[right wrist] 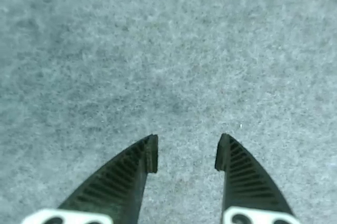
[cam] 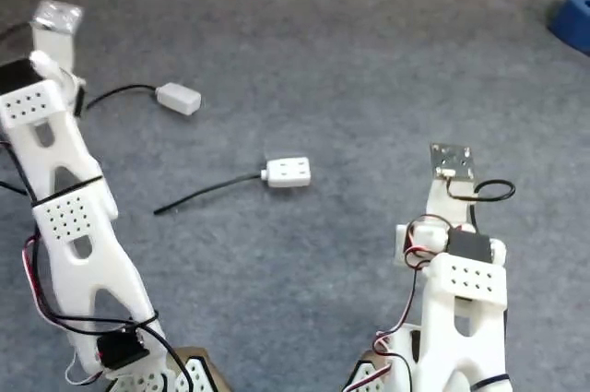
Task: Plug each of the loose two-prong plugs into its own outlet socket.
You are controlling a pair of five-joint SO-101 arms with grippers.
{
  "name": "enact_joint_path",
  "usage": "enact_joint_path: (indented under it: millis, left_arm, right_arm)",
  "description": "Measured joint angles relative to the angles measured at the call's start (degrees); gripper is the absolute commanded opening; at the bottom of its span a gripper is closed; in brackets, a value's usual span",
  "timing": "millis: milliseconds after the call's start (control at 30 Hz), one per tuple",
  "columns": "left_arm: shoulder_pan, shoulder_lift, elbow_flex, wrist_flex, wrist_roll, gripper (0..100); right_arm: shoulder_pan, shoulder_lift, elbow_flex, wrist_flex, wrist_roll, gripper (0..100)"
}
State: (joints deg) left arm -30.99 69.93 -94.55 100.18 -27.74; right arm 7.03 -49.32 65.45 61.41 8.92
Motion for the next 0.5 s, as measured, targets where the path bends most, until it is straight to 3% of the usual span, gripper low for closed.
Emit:
enact_joint_path:
  millis: [100,333,500]
  left_arm:
    - [0.3,-0.2,0.4,-3.8,0.5,24]
    - [0.4,4.4,4.4,-18.5,0.5,21]
    - [4.5,5.5,4.4,-22.4,0.5,21]
  right_arm:
    - [0.0,0.0,0.0,0.0,0.0,18.9]
    - [0.0,0.0,0.0,0.0,0.2,18.9]
    - [-2.6,0.0,0.0,0.0,0.2,18.9]
